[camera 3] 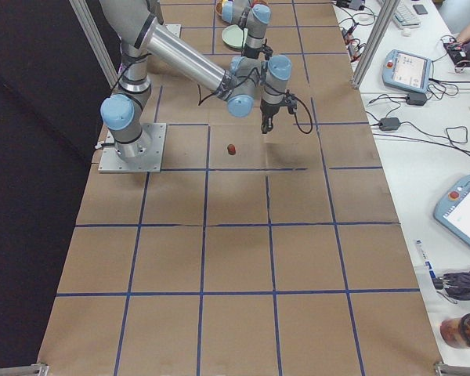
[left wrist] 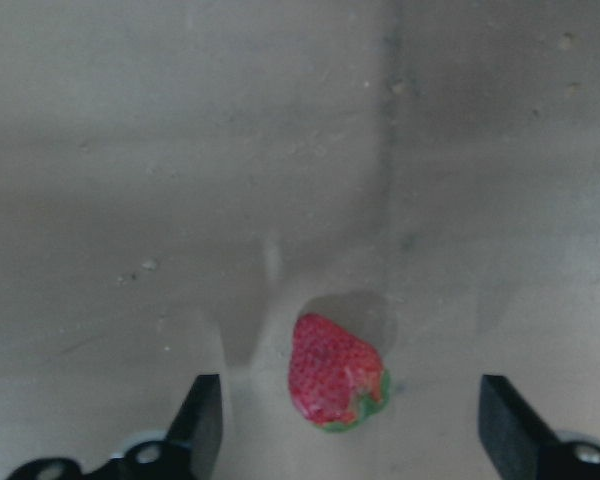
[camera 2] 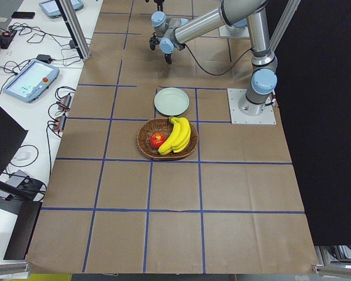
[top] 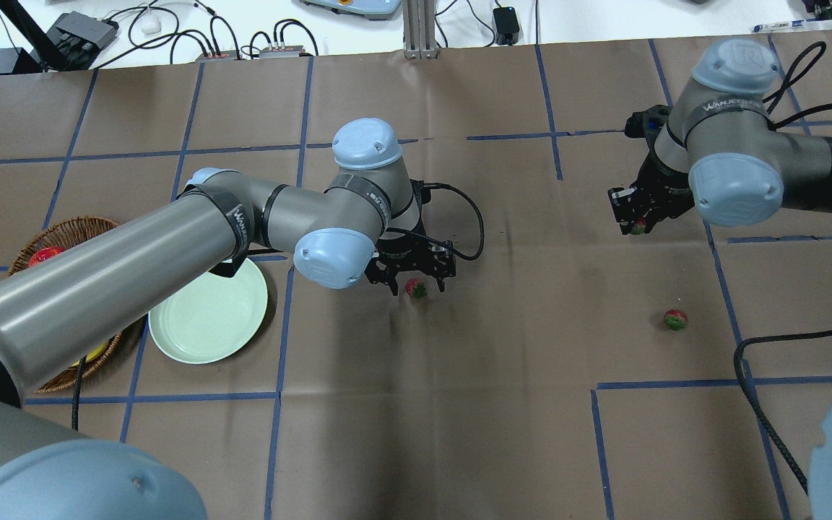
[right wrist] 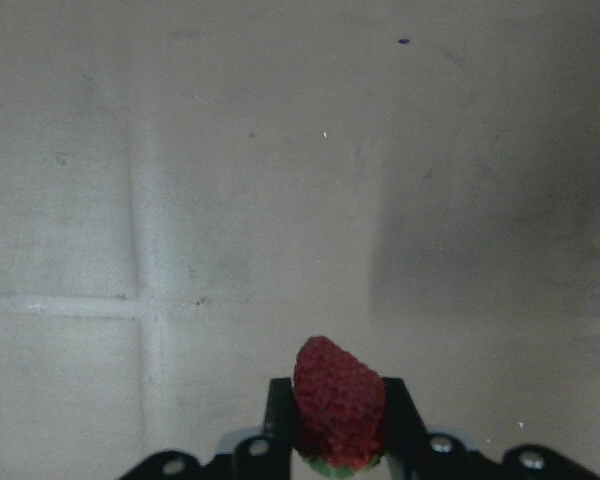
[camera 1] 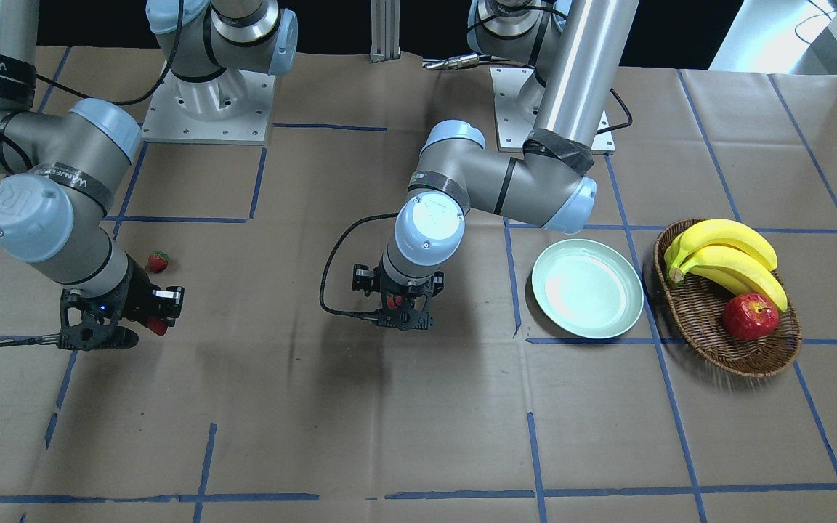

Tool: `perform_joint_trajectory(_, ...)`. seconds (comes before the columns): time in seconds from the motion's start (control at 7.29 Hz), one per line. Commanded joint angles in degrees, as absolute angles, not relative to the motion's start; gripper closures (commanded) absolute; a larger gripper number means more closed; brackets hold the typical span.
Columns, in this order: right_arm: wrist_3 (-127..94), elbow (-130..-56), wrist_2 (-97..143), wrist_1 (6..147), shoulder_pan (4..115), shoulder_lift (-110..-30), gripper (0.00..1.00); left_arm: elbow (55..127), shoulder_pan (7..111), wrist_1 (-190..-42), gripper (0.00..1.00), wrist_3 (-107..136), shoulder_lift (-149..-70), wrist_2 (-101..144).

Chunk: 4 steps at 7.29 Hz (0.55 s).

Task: Collect all strawberries into plate
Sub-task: 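Grasp the mid-table strawberry with the left gripper while the right grasps another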

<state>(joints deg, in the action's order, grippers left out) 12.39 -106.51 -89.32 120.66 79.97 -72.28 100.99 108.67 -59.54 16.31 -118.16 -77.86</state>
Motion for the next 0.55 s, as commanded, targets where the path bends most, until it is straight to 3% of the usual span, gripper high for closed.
perform_joint_trajectory(0.0, 12.39, -106.17, -89.56, 120.58, 81.11, -72.33, 0.97, 100.99, 108.63, -60.03, 0.87, 16.35, -117.95, -77.43)
perform_joint_trajectory(0.14, 12.31, -106.0, -89.56, 120.67, 81.91, -72.33, 0.97, 100.81, 108.28, -60.03, 0.99, 16.35, -117.78, -77.52)
perform_joint_trajectory(0.41, 12.13, -105.91, -89.56, 120.67, 82.09, -72.33, 0.97, 99.58, 107.93, -60.03, 1.0, 16.08, -117.51, -78.05)
